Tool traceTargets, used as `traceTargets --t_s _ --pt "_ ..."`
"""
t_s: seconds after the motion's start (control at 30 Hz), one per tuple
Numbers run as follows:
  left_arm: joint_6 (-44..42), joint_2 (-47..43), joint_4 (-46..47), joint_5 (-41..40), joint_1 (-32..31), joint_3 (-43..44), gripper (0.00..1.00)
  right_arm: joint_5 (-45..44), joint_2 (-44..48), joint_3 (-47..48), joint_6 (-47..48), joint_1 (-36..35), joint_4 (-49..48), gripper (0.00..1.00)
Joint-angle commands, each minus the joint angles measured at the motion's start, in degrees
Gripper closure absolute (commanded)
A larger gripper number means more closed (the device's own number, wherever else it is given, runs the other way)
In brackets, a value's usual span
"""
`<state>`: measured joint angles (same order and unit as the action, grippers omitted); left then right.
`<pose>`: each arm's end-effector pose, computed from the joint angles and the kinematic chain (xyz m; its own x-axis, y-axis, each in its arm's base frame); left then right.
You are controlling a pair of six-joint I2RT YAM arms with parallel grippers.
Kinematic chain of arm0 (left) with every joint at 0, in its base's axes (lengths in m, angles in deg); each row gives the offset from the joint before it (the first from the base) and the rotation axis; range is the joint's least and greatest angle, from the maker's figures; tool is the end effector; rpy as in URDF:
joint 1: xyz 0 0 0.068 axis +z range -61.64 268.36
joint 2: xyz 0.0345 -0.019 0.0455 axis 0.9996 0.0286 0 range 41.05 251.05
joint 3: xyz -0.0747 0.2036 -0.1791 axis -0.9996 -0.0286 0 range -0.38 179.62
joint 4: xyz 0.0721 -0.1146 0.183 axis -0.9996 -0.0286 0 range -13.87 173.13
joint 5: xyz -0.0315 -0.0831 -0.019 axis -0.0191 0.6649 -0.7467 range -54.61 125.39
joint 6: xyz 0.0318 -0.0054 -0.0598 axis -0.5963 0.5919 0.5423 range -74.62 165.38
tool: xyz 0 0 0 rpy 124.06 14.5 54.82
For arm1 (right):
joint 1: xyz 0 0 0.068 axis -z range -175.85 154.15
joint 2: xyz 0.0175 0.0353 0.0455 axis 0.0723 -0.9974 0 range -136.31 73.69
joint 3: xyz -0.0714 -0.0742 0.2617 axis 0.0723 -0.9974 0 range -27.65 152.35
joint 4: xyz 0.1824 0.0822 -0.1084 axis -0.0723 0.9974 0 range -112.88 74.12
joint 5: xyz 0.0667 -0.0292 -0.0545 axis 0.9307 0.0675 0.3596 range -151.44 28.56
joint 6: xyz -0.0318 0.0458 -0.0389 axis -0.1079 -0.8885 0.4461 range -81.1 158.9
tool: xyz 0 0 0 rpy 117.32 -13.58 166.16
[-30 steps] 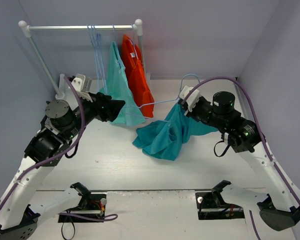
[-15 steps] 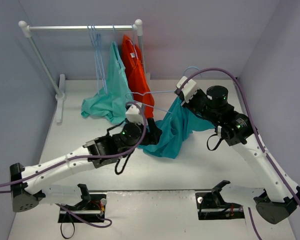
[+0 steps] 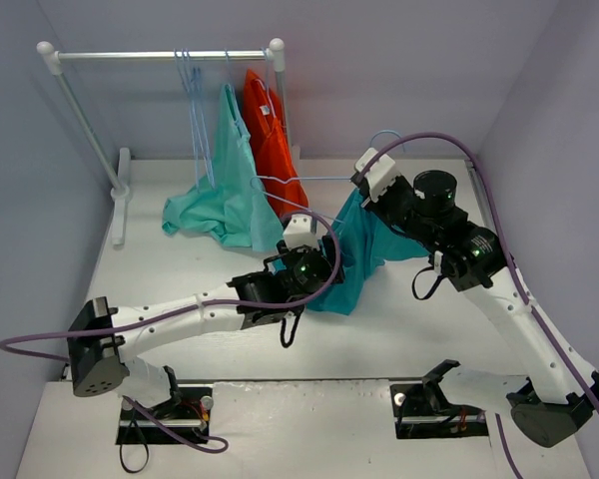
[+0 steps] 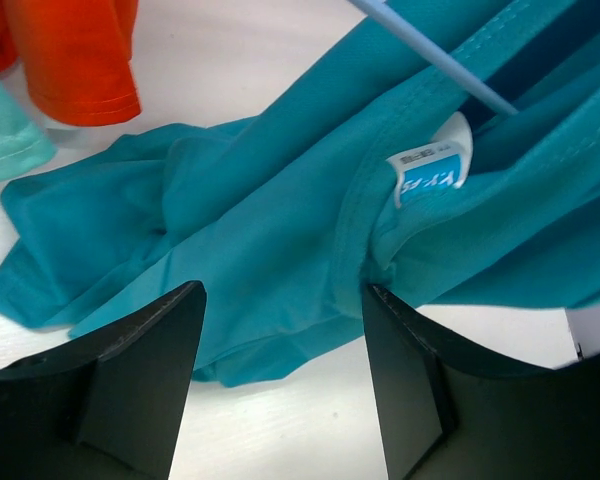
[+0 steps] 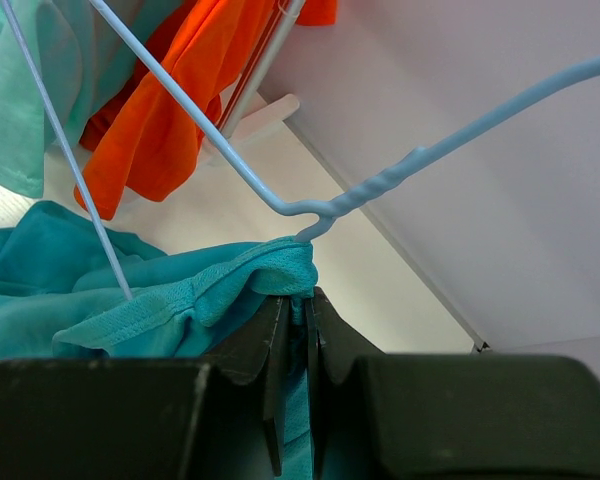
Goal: Place the t-shirt on the hanger
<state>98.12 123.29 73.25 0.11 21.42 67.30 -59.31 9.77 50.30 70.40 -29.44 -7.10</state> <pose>0.1497 -0.2710 0.3404 -0.5320 -0.4092 -0.7413 0.2010 0.7894 -0.5800 0.1791 0.1213 0.4632 0.2833 -0.4387 -0.8528 -0.5110 0.6834 -0.5213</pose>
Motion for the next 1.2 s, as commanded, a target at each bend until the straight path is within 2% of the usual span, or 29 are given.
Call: traceTargets --t_s 0.0,0.13,0.4,0.6,0.77,0.9,1.07,1.17 --pt "2.08 1.11 3.84 -3.35 -0.64 4.88 0.41 -0.66 1.16 -0.13 -1.08 -0.52 -7.16 1.00" --pt "1.42 1.54 5.36 -3.81 -0.91 5.11 0.41 -0.46 1.52 -0.58 -1.18 -0.52 -7.41 1.00" --pt "2.15 5.11 -0.37 -5.41 -0.91 8.96 0.41 0.15 2.48 -0.66 -1.62 -0.52 -7.78 1.00" --pt "4.07 5.06 -1.40 -5.18 -1.15 7.53 0.41 0.07 3.09 -1.30 -1.71 -0.52 -7.87 1.00" --pt "-0.18 1.65 5.83 -4.36 -1.53 3.65 0.41 0.02 3.23 -1.79 -1.62 -0.52 -7.87 1.00" --pt "-5.23 0.02 7.78 -3.71 -1.79 3.86 0.41 0.15 3.31 -2.17 -1.71 -0.51 -7.87 1.00" --pt "-5.90 -1.33 8.91 -2.93 -1.79 1.93 0.41 -0.18 3.63 -2.20 -1.62 -0.43 -7.87 1.00" --pt "-7.16 -1.47 12.69 -2.04 -1.79 0.14 0.41 -0.52 3.51 -2.16 -1.65 -0.43 -7.87 1.00"
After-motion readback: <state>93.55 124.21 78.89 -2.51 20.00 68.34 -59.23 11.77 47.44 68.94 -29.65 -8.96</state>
